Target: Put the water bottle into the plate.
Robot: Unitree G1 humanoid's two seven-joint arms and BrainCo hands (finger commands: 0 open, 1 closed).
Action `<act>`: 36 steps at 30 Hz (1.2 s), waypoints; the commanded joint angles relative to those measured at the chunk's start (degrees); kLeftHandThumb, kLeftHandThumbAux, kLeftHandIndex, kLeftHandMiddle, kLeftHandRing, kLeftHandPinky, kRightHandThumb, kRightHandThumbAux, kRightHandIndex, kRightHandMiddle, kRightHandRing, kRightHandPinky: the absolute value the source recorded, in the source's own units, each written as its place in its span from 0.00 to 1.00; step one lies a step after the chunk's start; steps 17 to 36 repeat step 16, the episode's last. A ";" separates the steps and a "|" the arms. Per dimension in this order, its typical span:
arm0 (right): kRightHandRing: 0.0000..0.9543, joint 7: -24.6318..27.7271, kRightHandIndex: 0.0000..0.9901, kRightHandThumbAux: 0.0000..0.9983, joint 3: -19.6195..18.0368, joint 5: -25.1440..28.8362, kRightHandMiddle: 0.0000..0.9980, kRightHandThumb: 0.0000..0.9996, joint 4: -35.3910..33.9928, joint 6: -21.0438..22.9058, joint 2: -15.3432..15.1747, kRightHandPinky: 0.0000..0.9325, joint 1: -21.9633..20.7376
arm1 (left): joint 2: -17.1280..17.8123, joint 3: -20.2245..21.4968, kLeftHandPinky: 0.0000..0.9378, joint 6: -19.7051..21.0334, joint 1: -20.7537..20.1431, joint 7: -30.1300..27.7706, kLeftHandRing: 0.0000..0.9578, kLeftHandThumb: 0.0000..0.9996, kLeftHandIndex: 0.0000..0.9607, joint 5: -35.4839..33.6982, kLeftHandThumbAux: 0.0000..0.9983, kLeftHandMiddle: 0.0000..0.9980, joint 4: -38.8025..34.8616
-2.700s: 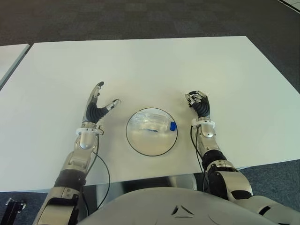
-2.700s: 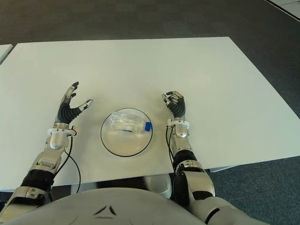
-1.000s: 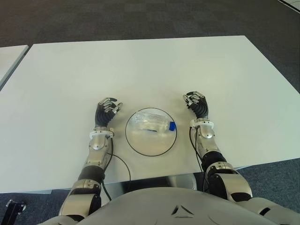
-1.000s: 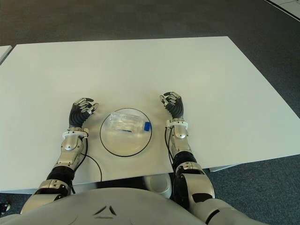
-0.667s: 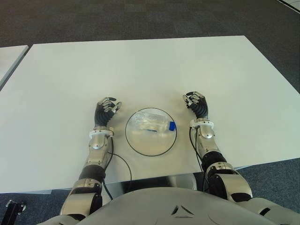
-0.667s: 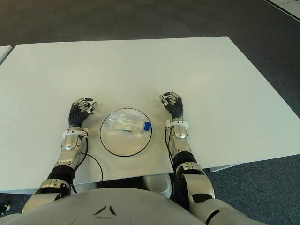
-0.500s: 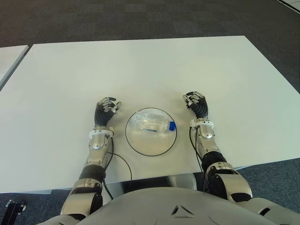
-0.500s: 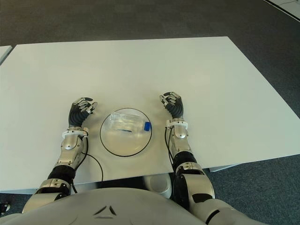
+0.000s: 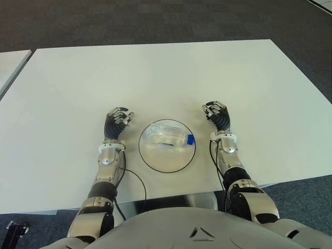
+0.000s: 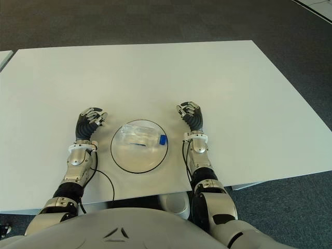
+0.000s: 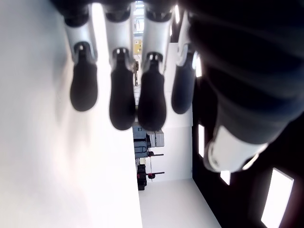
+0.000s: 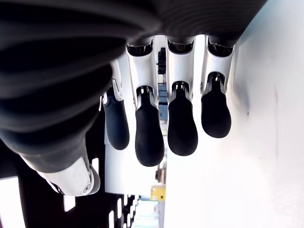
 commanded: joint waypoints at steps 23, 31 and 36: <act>0.72 2.56 0.44 0.73 -0.35 1.71 0.69 0.71 1.48 1.48 1.18 0.73 0.84 | 0.88 1.67 0.71 0.90 1.25 -1.85 0.72 0.70 0.45 -0.56 0.72 0.70 2.34; 0.72 2.56 0.44 0.73 -0.35 1.71 0.69 0.71 1.48 1.48 1.18 0.73 0.84 | 0.88 1.67 0.71 0.90 1.25 -1.85 0.72 0.70 0.45 -0.56 0.72 0.70 2.34; 0.72 2.56 0.44 0.73 -0.35 1.71 0.69 0.71 1.48 1.48 1.18 0.73 0.84 | 0.88 1.67 0.71 0.90 1.25 -1.85 0.72 0.70 0.45 -0.56 0.72 0.70 2.34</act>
